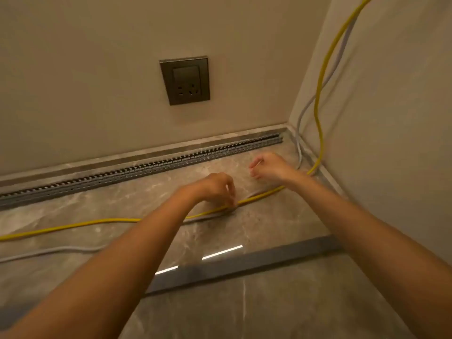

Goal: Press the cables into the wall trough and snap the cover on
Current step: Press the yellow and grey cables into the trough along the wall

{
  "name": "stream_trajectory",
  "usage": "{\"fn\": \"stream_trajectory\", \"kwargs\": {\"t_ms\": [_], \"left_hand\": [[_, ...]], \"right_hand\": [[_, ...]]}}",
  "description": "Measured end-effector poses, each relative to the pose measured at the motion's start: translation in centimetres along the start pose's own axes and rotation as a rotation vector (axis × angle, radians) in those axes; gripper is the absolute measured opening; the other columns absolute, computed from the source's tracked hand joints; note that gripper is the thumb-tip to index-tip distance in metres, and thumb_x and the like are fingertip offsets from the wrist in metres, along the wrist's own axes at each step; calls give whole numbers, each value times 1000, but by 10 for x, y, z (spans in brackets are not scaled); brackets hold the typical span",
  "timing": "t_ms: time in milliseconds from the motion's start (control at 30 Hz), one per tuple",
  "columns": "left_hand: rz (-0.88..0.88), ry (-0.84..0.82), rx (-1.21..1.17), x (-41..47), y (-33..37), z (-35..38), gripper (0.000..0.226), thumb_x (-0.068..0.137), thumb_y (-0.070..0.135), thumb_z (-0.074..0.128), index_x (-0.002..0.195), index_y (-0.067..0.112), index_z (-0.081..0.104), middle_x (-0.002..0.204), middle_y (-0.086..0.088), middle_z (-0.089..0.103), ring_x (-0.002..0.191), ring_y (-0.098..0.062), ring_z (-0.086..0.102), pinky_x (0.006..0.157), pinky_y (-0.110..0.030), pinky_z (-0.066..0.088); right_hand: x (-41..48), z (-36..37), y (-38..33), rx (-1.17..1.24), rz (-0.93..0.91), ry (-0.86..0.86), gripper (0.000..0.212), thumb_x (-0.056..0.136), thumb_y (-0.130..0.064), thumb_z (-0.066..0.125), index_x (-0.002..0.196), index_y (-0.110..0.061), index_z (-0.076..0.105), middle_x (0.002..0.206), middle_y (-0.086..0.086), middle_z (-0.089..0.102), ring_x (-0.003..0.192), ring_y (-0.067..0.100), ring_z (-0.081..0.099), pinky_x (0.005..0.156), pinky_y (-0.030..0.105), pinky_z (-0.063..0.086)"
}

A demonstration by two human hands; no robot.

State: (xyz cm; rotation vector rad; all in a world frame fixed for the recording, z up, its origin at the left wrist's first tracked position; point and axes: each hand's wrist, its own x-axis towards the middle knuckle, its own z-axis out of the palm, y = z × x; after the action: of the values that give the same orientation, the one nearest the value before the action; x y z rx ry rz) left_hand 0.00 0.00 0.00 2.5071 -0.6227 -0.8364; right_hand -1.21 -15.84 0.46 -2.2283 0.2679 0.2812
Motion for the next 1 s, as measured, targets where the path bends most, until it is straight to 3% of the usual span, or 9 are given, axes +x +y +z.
{"fn": "stream_trajectory", "kwargs": {"t_ms": [67, 167, 233, 333, 433, 600, 700, 800, 1000], "left_hand": [[22, -14, 55, 7, 6, 8, 36, 75, 21, 75, 105, 7, 63, 115, -11, 63, 99, -23, 57, 77, -24, 40], [44, -37, 124, 14, 9, 20, 30, 75, 15, 72, 102, 6, 63, 114, -13, 63, 100, -25, 57, 75, -24, 39], [39, -32, 141, 19, 8, 21, 27, 78, 13, 67, 103, 5, 60, 115, -16, 61, 103, -29, 56, 74, -26, 39], [20, 34, 184, 20, 5, 20, 26, 84, 14, 57, 106, 3, 49, 118, -19, 53, 104, -33, 53, 79, -34, 41], [-17, 123, 215, 20, 5, 16, 27, 88, 17, 50, 109, 2, 44, 118, -19, 46, 103, -37, 51, 77, -37, 39], [0, 84, 208, 22, 3, 0, 16, 88, 21, 49, 98, 13, 40, 105, -18, 60, 91, -33, 55, 68, -33, 36], [-19, 82, 12, 26, 1, -13, 15, 88, 33, 52, 90, 19, 45, 82, -2, 58, 73, -20, 54, 61, -30, 44], [-16, 123, -100, 32, 1, -18, 24, 94, 35, 45, 79, 19, 54, 70, 0, 54, 62, -14, 50, 58, -26, 42], [-91, 390, -75, 49, -1, -35, 21, 92, 19, 51, 93, 5, 66, 90, -17, 65, 89, -29, 59, 75, -36, 46]], "right_hand": [[0, -5, 11, -104, 3, 33, 30, 81, -3, 56, 57, -22, 53, 78, 8, 60, 73, 16, 55, 77, 32, 46], [-4, -12, 26, -208, -10, -4, 11, 80, -5, 59, 82, -8, 69, 82, 7, 61, 82, 16, 53, 68, 25, 42], [-3, -20, 33, -277, -54, -9, 15, 81, -6, 59, 90, -1, 69, 90, 14, 68, 84, 19, 55, 73, 27, 43], [0, -32, 38, -384, -88, -14, 15, 84, -8, 58, 92, -1, 69, 103, 19, 69, 98, 28, 61, 85, 33, 45], [5, -41, 41, -548, -101, -35, 17, 86, -8, 55, 98, -6, 67, 111, 16, 65, 106, 28, 58, 87, 31, 44], [10, -50, 41, -815, -136, 56, 13, 88, -14, 51, 90, -12, 64, 108, 15, 66, 105, 33, 57, 88, 39, 45], [16, -54, 36, -784, -159, 70, 13, 88, -20, 54, 77, -15, 60, 101, 16, 68, 101, 33, 59, 80, 35, 43], [27, -57, 34, -732, -187, 139, 19, 89, -20, 53, 88, -8, 68, 98, 18, 69, 98, 34, 61, 76, 34, 43], [51, -59, 34, -583, -278, 263, 22, 91, -11, 50, 88, 1, 68, 94, 23, 68, 93, 34, 61, 75, 38, 46]]}}
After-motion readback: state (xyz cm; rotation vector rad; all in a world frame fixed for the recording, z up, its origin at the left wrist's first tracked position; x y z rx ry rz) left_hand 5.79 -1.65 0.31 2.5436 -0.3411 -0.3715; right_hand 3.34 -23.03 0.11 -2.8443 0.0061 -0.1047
